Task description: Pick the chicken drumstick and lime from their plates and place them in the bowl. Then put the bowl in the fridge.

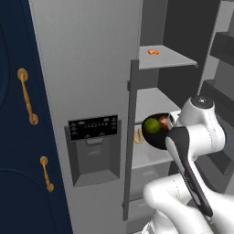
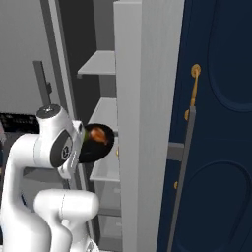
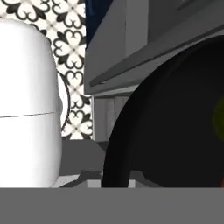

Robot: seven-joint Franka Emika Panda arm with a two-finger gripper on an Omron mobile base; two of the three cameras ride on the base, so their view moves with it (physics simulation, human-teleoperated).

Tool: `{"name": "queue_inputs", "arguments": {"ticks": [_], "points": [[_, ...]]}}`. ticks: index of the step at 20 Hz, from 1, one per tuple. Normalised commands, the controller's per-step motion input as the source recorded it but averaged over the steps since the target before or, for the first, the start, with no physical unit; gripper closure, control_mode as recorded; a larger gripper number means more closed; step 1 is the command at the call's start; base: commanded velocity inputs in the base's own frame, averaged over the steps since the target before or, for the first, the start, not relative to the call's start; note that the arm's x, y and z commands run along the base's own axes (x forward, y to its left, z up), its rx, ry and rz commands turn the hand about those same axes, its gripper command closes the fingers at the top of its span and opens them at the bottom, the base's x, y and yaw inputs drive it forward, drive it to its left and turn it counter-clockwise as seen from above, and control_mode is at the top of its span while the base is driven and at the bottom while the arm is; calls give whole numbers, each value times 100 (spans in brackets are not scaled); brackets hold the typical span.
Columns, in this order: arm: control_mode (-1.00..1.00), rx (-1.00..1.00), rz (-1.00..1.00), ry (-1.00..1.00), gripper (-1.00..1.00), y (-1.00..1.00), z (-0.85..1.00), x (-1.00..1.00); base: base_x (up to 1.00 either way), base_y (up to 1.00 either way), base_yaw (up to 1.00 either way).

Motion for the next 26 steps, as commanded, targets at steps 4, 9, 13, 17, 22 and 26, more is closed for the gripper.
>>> {"name": "queue_inputs", "arguments": {"ticks": [4,9,13,17,22,26], "points": [[-100,0,0,-2,100,-38,0,98,0,0,0],[-100,0,0,-4,100,-14,2,92,0,0,0],[-100,5,0,-8,100,3,6,81,0,0,0],[-100,4,-2,-12,100,1,-11,68,0,0,0],[-100,5,-5,-3,100,-4,-5,79,0,0,0],[-100,8,-5,3,100,-7,-11,60,0,0,0]]}}
